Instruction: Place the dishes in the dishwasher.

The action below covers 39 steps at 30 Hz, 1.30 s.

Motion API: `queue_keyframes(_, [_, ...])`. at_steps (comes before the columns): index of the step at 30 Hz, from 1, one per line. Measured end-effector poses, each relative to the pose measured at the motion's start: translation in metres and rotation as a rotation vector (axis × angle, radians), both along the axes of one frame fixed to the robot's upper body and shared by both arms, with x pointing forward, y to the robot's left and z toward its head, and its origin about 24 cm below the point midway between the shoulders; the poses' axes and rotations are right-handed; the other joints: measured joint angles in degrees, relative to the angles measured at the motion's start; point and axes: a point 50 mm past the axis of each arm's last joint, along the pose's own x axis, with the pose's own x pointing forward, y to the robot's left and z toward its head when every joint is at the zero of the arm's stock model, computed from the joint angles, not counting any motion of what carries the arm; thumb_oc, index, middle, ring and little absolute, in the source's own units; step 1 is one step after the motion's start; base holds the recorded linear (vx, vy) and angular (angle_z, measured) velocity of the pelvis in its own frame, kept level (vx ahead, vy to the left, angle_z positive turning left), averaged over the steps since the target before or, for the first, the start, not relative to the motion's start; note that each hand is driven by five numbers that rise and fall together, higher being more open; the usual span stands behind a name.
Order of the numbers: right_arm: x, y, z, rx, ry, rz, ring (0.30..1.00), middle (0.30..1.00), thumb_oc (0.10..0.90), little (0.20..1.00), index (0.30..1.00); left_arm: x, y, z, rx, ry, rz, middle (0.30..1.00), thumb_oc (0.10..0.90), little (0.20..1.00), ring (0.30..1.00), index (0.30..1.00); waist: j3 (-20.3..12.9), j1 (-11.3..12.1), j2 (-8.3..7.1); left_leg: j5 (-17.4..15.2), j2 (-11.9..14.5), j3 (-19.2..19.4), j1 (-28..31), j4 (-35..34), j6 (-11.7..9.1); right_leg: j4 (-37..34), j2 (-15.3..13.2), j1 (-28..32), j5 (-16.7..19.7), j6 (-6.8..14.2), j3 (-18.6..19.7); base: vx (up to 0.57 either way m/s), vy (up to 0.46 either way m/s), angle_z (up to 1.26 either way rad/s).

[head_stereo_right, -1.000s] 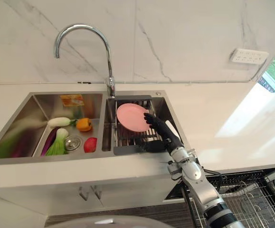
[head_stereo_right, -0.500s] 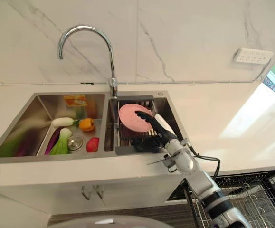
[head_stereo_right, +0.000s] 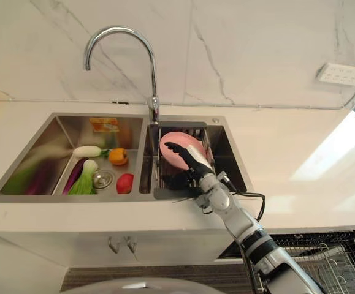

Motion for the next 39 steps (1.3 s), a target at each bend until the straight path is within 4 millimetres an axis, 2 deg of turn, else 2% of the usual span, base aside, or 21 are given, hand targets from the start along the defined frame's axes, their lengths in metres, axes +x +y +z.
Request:
queue_keyframes(18, [0.005, -0.006, -0.01, -0.085, -0.015, -0.105, 0.9, 0.9, 0.8, 0.9, 0.9, 0.005, 0.0, 0.001, 0.013, -0.01, -0.028, 0.9, 0.8, 0.9, 0.9, 0.9, 0.77, -0.26, -0.28, 0.01, -0.05, 0.27, 0.72, 0.0, 0.03, 0.0, -0.06, 0.18, 0.01, 0.01, 0.31, 0.0, 0.0, 0.0])
queue_keyframes(27, [0.018, -0.006, -0.027, -0.189, 0.07, -0.143, 0.9, 0.9, 0.8, 0.9, 0.9, 0.006, 0.001, 0.001, 0.016, 0.003, -0.036, 0.9, 0.8, 0.9, 0.9, 0.9, 0.71, -0.01, -0.33, 0.01, -0.07, 0.29, 0.94, 0.01, 0.03, 0.0, -0.03, 0.44, 0.03, 0.01, 0.33, 0.0, 0.0, 0.0])
queue_keyframes(29, [0.021, -0.003, -0.029, -0.198, 0.081, -0.153, 0.811, 0.811, 0.74, 0.811, 0.811, 0.007, 0.001, 0.001, 0.017, 0.004, -0.041, 0.9, 0.8, 0.9, 0.9, 0.9, 0.67, 0.04, -0.39, 0.02, -0.07, 0.29, 0.92, 0.01, 0.03, 0.0, -0.07, 0.52, 0.03, 0.01, 0.34, 0.0, 0.0, 0.0])
queue_keyframes(30, [0.022, -0.001, -0.031, -0.204, 0.093, -0.153, 0.587, 0.587, 0.591, 0.587, 0.587, 0.006, 0.001, 0.001, 0.017, 0.005, -0.042, 0.9, 0.8, 0.9, 0.9, 0.9, 0.66, 0.03, -0.4, 0.02, -0.06, 0.3, 0.93, 0.01, 0.04, 0.0, -0.06, 0.58, 0.03, 0.01, 0.36, 0.0, 0.0, 0.0])
queue_keyframes(32, [0.024, 0.001, -0.032, -0.216, 0.098, -0.155, 0.385, 0.385, 0.456, 0.385, 0.385, 0.007, 0.0, 0.0, 0.016, 0.01, -0.058, 0.9, 0.8, 0.9, 0.9, 0.9, 0.54, 0.06, -0.53, 0.02, -0.04, 0.33, 0.92, 0.0, 0.04, -0.01, -0.06, 0.6, 0.02, 0.01, 0.39, 0.0, 0.0, 0.0])
queue_keyframes(33, [0.024, 0.001, -0.033, -0.222, 0.102, -0.157, 0.312, 0.312, 0.408, 0.312, 0.312, 0.007, 0.0, 0.0, 0.015, 0.011, -0.062, 0.9, 0.8, 0.9, 0.9, 0.9, 0.5, 0.07, -0.58, 0.02, -0.04, 0.33, 0.92, 0.0, 0.04, -0.01, -0.06, 0.6, 0.02, 0.01, 0.4, 0.0, 0.0, 0.0])
queue_keyframes(39, [0.03, 0.002, -0.026, -0.256, 0.055, -0.16, 0.3, 0.3, 0.4, 0.3, 0.3, 0.004, 0.001, 0.0, 0.02, 0.032, -0.058, 0.9, 0.8, 0.9, 0.9, 0.9, -0.52, -0.2, -0.75, 0.05, -0.02, 0.39, 0.94, -0.01, 0.07, -0.02, -0.05, 0.59, 0.02, 0.01, 0.48, 0.0, 0.0, 0.0])
